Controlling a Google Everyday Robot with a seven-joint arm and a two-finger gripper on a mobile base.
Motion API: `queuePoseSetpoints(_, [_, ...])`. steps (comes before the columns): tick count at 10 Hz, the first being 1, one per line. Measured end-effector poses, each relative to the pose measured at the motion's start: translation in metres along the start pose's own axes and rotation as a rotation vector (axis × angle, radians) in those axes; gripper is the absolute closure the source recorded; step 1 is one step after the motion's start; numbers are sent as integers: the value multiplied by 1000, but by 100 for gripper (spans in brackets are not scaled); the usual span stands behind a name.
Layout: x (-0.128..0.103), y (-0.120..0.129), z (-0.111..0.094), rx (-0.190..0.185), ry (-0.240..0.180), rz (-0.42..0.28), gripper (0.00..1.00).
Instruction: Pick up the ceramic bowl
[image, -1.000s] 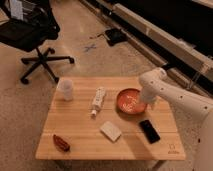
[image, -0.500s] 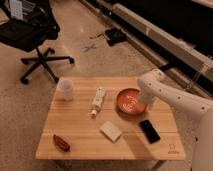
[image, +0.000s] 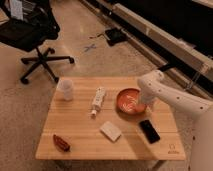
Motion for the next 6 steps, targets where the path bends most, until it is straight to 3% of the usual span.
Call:
queuePoseSetpoints(5, [-3, 4, 5, -3, 8, 16, 97])
queuePoseSetpoints(6, [-2, 4, 1, 3, 8, 11, 100])
